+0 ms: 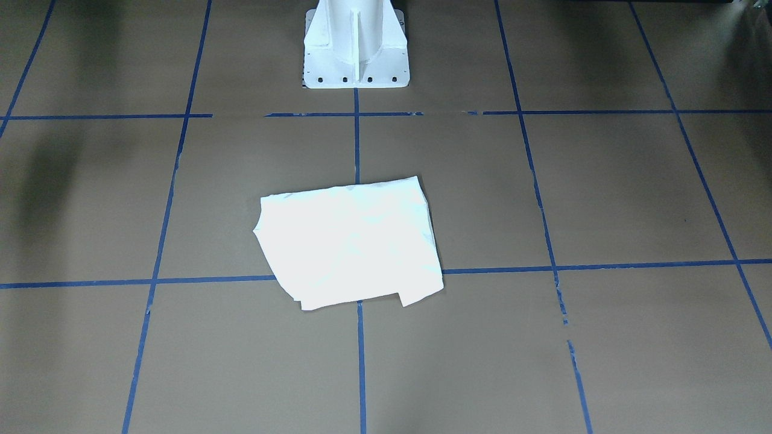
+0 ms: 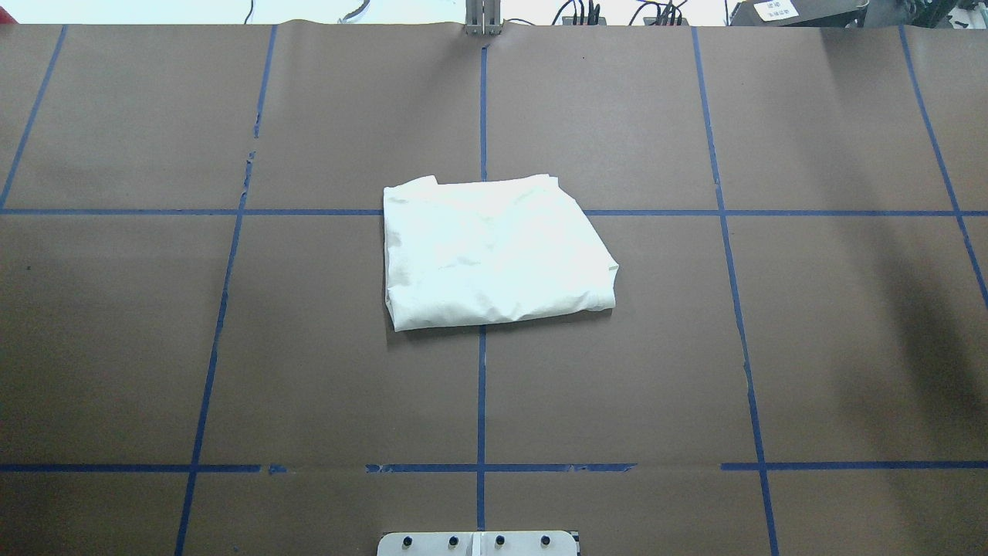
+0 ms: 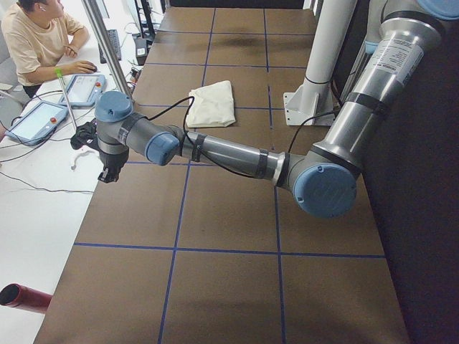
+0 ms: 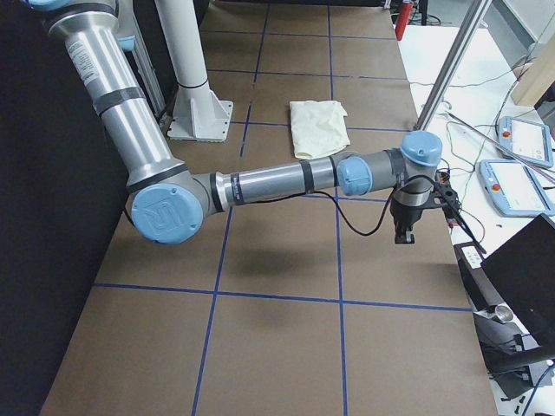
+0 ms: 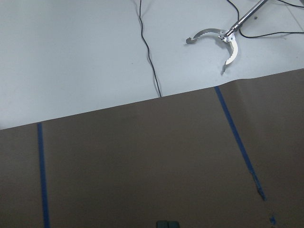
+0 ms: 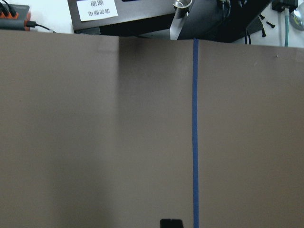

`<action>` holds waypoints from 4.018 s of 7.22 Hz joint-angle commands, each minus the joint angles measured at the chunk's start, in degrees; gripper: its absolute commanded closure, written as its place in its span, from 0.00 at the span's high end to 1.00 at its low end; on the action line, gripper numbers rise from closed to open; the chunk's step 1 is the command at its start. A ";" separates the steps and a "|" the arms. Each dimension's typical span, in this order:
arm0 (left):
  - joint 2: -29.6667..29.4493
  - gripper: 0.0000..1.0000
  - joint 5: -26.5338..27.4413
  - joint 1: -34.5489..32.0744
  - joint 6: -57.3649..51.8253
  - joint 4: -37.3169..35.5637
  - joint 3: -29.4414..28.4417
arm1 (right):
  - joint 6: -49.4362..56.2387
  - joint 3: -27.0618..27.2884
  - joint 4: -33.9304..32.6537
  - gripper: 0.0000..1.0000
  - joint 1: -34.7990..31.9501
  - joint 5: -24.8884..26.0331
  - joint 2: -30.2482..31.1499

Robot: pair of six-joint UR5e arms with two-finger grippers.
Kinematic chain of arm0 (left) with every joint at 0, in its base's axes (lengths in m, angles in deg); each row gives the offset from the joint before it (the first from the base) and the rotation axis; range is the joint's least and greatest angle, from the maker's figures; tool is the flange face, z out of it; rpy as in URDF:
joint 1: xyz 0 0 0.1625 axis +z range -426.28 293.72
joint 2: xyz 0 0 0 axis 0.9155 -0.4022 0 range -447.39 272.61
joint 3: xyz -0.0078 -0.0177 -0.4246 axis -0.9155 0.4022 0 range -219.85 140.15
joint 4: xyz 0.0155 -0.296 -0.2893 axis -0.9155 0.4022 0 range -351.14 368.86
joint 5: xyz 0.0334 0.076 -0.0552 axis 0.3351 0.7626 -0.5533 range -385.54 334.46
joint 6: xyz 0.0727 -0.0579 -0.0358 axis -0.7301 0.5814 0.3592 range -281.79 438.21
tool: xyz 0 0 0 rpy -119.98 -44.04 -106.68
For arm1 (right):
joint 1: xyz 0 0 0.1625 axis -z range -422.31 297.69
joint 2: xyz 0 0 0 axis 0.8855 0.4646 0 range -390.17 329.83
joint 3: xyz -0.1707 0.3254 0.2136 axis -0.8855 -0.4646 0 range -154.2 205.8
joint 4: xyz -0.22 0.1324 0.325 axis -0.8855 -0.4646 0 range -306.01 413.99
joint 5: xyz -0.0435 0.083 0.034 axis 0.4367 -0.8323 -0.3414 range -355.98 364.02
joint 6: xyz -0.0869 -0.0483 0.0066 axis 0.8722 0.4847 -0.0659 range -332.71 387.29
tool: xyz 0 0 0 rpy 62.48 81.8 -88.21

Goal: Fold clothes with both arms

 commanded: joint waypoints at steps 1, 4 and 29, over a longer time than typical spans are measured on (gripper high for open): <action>8.03 1.00 -0.13 -1.61 -2.26 -19.59 14.44 | 2.84 7.77 -1.38 1.00 -1.31 -4.18 10.84; 21.77 1.00 -0.13 -1.09 -4.63 -9.23 19.54 | 3.72 13.00 -6.05 1.00 -0.70 -3.49 13.43; 30.06 1.00 -7.42 -0.91 -4.11 -6.04 18.39 | 2.84 24.43 -5.35 1.00 -0.69 -8.84 26.79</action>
